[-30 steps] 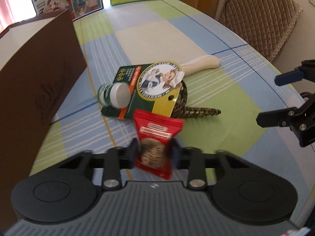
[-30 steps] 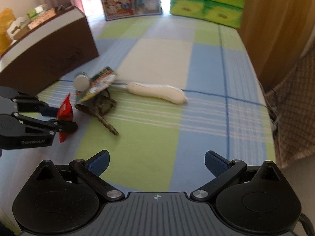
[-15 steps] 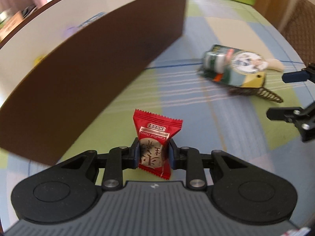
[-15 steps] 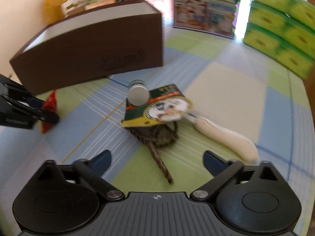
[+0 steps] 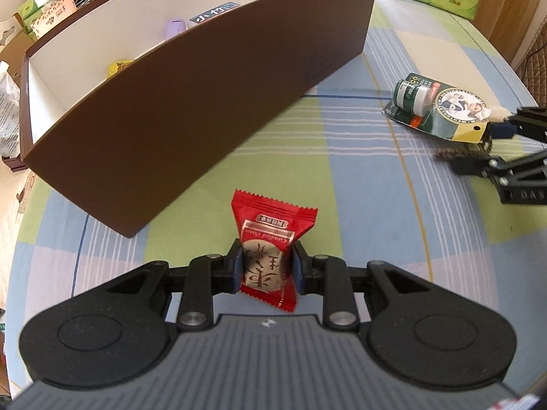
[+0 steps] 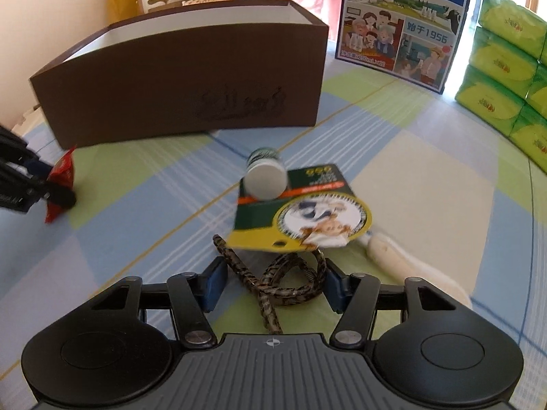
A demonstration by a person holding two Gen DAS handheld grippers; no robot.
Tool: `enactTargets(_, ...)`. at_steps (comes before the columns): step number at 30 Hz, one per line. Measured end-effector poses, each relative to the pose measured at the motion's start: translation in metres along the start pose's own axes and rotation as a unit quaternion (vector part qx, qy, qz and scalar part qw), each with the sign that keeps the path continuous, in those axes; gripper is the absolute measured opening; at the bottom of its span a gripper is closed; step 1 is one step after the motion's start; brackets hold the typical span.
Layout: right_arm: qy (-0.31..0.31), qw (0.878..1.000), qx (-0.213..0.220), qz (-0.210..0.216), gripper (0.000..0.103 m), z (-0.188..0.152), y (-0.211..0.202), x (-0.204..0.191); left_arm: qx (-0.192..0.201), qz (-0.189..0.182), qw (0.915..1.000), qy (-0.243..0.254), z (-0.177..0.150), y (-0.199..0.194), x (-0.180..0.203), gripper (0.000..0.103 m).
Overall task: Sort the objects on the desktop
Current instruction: 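Grasp the red snack packet with the left tool while the right tool grasps the braided cord, then carry the red packet and braided cord over the brown box with both tools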
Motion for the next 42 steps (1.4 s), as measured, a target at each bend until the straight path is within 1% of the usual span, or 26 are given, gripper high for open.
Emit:
enactTargets(7,0.013,1.000,-0.026,-0.012,0.055,-0.020,-0.025,-0.013,-0.003,-0.014,0.9998,0.010,0.000,-0.001,0.013,0.024)
enactTargets(13,0.036,0.998,-0.049,-0.015,0.055,-0.025,-0.038,-0.016,0.001,-0.030,0.9993,0.022,0.002,-0.005,0.028,0.024)
enactTargets(18,0.045,0.998,-0.043,-0.018,0.055,-0.019,-0.049,-0.019,0.014,-0.037,0.9988,0.027,0.004,-0.016,0.034,0.024)
enactTargets(25,0.037,0.999,-0.026,-0.015,0.055,-0.002,-0.060,-0.030,0.034,-0.040,0.9984,0.023,0.007,-0.034,0.032,0.024)
enactTargets(42,0.013,1.000,-0.003,0.028,0.055,0.031,-0.061,-0.070,0.068,-0.038,0.9969,-0.011,0.005,-0.073,0.009,0.024)
Point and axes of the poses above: each gripper's, at about its wrist camera, not at the fingertips, and y roughly the way its jaws point, x to its right, z to its top, the point moved 6 cm from there along y, roughly the way its jaws point, and after that the axes turned 6 degrees about x, right-handed, at the moved point
